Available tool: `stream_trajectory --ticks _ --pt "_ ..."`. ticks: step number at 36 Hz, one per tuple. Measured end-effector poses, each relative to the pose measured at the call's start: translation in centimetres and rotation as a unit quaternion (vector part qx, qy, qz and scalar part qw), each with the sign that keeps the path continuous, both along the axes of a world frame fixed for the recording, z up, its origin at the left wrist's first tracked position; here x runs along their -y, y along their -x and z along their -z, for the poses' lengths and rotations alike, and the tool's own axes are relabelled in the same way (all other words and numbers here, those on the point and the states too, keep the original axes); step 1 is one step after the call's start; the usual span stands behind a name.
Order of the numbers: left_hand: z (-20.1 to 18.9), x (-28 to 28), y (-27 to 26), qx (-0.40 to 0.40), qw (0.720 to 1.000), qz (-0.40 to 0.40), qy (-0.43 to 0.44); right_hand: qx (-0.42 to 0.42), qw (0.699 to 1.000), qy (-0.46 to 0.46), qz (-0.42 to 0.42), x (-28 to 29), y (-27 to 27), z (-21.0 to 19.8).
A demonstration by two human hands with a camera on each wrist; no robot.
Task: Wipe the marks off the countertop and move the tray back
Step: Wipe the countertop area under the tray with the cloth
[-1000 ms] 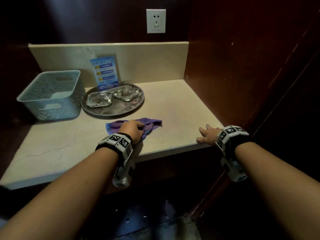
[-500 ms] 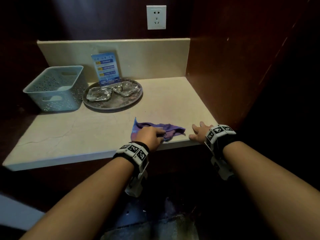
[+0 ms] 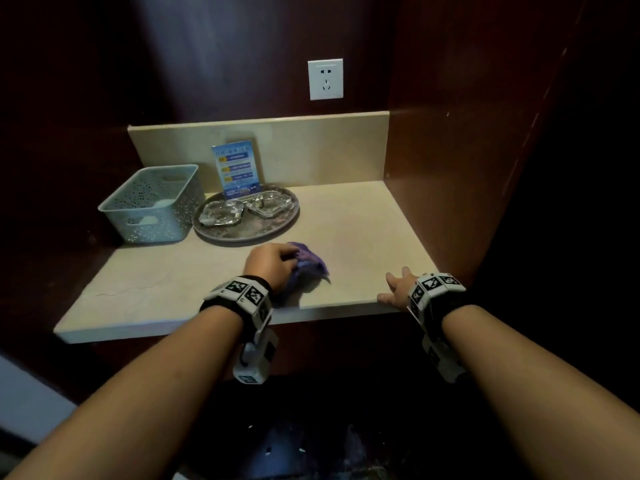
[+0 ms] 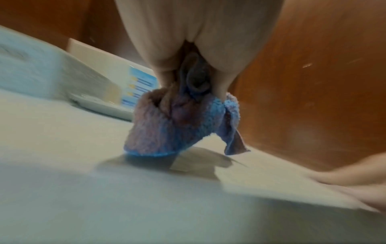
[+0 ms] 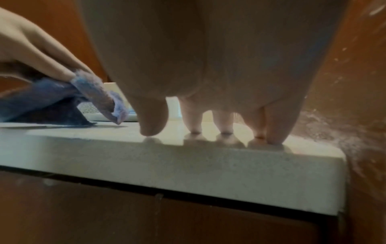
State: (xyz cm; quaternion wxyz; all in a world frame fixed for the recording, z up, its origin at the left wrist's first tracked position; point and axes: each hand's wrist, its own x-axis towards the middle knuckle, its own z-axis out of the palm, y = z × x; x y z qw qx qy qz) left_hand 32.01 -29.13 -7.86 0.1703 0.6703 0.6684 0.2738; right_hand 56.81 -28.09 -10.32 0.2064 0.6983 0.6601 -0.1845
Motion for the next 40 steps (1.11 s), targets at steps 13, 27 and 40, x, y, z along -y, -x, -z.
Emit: stream_trajectory --ticks 13,27,40 --pt "4.5 -3.6 -1.4 -0.113 0.986 0.037 0.120 -0.010 0.999 0.006 -0.036 -1.0 -0.7 1.6" --pt "4.6 2.1 -7.3 -0.048 0.980 0.175 0.083 -0.035 0.999 -0.007 -0.039 0.5 0.6 -0.6" --pt "0.2 -0.9 1.6 0.044 0.998 0.006 0.036 -0.009 0.999 0.010 -0.040 0.6 1.7 -1.1"
